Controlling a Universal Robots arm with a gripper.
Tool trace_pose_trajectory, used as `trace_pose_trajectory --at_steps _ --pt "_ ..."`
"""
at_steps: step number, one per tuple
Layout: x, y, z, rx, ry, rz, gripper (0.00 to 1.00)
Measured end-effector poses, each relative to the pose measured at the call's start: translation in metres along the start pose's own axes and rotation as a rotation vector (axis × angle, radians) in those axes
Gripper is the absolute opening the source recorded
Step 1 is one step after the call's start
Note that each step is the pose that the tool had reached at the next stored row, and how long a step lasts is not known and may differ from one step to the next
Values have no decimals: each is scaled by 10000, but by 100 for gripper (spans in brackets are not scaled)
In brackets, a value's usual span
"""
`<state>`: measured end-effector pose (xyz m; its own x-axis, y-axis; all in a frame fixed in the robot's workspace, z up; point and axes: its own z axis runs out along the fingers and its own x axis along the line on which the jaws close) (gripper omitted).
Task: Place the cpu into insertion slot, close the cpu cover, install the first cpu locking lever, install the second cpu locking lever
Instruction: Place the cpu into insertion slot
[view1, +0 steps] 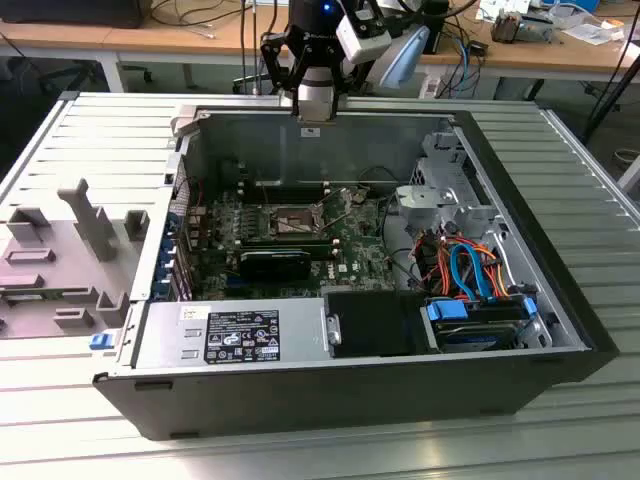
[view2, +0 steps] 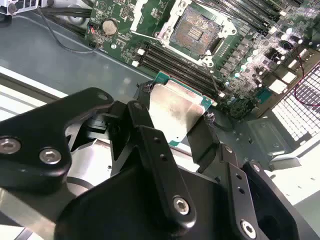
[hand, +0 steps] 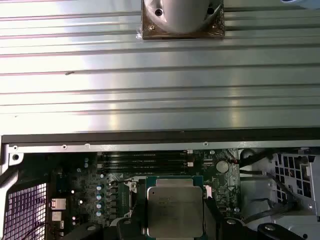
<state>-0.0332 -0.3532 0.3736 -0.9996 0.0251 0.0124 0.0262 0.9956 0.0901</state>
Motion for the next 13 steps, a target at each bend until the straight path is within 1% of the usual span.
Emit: trace_pose_trajectory --at_steps 4,13 --pt "0 0 0 0 -1 0 54" --pt "-1 -42 -4 1 -4 0 54"
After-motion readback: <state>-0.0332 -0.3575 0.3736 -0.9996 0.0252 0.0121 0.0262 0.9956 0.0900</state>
